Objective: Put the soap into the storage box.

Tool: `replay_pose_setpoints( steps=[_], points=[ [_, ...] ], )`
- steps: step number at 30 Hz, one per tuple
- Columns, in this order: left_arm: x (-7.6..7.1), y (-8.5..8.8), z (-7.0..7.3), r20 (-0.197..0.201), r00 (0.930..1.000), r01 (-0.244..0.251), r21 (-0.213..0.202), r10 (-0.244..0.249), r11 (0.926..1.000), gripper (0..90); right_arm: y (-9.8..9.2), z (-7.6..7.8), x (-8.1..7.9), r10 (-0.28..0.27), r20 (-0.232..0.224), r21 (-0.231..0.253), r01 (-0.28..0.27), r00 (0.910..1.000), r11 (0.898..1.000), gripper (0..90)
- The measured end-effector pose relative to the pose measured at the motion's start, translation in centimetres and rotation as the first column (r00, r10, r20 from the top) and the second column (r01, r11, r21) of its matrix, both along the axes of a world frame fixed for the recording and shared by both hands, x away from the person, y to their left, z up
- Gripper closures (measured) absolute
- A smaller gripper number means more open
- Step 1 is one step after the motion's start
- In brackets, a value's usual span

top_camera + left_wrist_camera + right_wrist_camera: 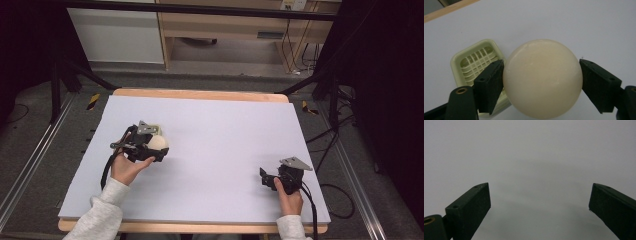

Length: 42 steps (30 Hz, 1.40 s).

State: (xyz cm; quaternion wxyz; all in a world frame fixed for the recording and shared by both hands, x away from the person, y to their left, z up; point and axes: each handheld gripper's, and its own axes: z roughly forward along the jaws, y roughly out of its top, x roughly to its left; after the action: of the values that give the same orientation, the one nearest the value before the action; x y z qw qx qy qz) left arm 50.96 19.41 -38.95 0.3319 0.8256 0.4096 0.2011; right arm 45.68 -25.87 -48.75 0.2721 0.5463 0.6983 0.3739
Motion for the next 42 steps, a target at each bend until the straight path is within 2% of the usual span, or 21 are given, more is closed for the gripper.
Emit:
replay_pose_setpoints(
  steps=[8,14,16,22,29,42],
  points=[
    [0.8,0.7,-0.1,-0.010,0.9995,-0.030,-0.002,0.030,0.9995,22.4,0.0,0.0,0.0,0.001,0.002,-0.002,-0.001,1.0000,1.000,4.2],
    [1.5,1.1,0.0,-0.008,0.9987,-0.051,0.008,0.051,0.9987,22.4,0.0,0.0,0.0,0.003,-0.001,0.001,-0.003,1.0000,1.000,4.2],
    [1.7,1.2,0.0,-0.008,0.9984,-0.056,0.025,0.056,0.9981,22.4,0.0,0.0,0.0,0.001,0.001,-0.002,-0.001,1.0000,1.000,4.2],
    [2.3,1.5,-0.2,-0.016,0.9978,-0.064,0.026,0.065,0.9976,22.4,0.0,0.0,0.0,0.003,0.001,-0.001,-0.003,1.0000,1.000,4.2],
    [3.5,2.2,-0.3,-0.023,0.9950,-0.097,0.028,0.098,0.9949,22.4,0.0,0.0,0.0,0.004,0.004,-0.003,-0.004,1.0000,1.000,4.2],
    [4.6,3.0,-1.1,-0.039,0.9904,-0.131,0.028,0.132,0.9910,22.4,0.0,0.0,0.0,0.005,-0.002,0.002,-0.005,1.0000,1.000,4.2]
  ],
)
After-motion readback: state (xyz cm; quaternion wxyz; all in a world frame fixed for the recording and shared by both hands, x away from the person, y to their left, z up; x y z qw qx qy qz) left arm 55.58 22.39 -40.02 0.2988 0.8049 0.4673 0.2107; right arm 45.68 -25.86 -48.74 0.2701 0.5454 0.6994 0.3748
